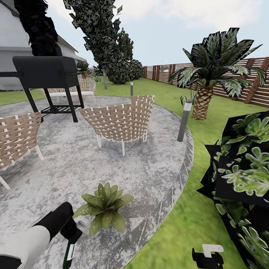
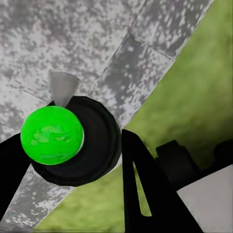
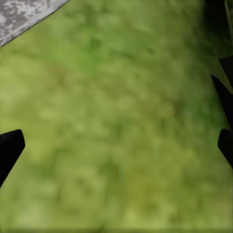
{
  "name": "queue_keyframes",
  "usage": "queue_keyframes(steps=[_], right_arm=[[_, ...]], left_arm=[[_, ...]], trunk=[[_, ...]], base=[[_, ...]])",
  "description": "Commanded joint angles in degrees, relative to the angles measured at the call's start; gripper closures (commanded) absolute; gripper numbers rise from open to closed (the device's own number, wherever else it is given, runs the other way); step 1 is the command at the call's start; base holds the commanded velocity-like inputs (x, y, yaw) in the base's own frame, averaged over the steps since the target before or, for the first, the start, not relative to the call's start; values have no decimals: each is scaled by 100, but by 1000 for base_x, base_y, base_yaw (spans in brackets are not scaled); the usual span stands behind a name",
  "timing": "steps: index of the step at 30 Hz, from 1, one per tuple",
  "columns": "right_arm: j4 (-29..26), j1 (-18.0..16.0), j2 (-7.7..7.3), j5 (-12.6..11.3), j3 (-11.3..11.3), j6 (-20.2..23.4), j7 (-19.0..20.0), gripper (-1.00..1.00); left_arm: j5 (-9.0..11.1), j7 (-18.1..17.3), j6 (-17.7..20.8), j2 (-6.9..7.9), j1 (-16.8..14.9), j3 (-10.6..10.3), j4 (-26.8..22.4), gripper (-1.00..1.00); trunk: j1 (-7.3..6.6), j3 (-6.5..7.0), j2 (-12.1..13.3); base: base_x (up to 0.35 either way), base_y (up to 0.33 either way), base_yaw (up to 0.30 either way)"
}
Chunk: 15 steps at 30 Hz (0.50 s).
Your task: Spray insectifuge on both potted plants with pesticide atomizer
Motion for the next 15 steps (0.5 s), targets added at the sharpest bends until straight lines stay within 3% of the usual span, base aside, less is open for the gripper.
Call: queue_keyframes(steps=[1, 3, 6, 13, 15], right_arm=[[10, -5, -1, 61, -38, -18, -26, -100], [10, -5, 2, 61, -38, -18, -28, -100], [10, -5, 7, 61, -38, -20, -27, -100], [10, -5, 8, 61, -38, -18, -27, -100], [10, -5, 8, 61, -38, -18, -27, -100]], left_arm=[[-50, -63, 5, 80, -1, -5, -5, 100], [-40, -86, -9, 294, -1, -1, 3, 100], [-37, -90, -27, 328, -1, -15, 8, 100], [-70, -58, -33, -95, -1, -44, 63, 100], [-79, -56, -38, -136, -1, -52, 70, 100]], trunk=[[-1, -5, -2], [-1, -5, -2], [-1, -5, -2], [-1, -5, -2], [-1, -5, -2]], base=[[0, 0, 0], [0, 0, 0], [0, 0, 45], [0, 0, 248], [0, 0, 204]])
